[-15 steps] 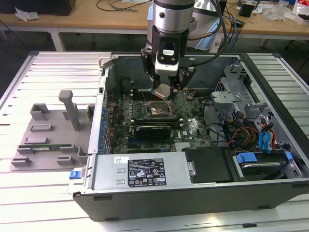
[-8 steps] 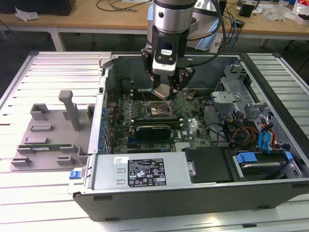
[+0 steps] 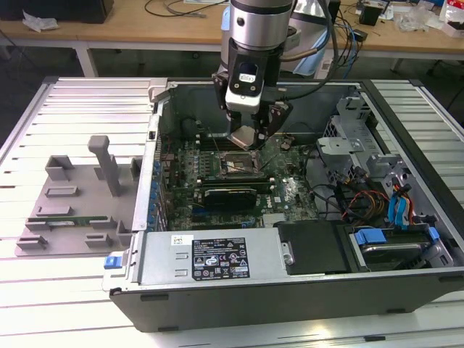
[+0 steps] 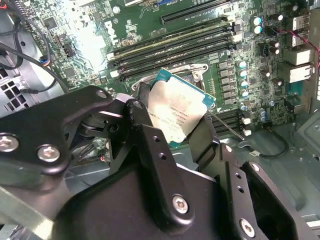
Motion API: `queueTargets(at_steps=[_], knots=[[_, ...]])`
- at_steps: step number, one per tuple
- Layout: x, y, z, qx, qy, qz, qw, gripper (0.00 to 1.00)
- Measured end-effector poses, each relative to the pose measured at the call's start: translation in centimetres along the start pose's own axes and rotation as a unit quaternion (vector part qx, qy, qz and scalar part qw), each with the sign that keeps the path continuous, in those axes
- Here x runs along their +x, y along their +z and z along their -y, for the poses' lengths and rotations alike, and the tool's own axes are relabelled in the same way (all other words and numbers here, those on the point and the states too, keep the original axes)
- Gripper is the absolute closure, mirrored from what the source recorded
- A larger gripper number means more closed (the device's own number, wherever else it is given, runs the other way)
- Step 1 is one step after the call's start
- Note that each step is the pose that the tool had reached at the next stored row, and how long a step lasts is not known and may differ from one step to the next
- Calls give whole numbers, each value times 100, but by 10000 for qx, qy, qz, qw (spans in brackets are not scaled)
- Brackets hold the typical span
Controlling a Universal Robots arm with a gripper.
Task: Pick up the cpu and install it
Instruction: 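Place the cpu into insertion slot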
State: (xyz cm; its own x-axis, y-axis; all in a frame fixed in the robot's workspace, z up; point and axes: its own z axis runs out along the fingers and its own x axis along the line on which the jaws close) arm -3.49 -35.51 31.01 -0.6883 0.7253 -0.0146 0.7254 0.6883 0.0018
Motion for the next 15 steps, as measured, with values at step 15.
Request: queueTargets(at_steps=[15], knots=[[0, 1, 0, 7, 486, 1, 9988, 45]])
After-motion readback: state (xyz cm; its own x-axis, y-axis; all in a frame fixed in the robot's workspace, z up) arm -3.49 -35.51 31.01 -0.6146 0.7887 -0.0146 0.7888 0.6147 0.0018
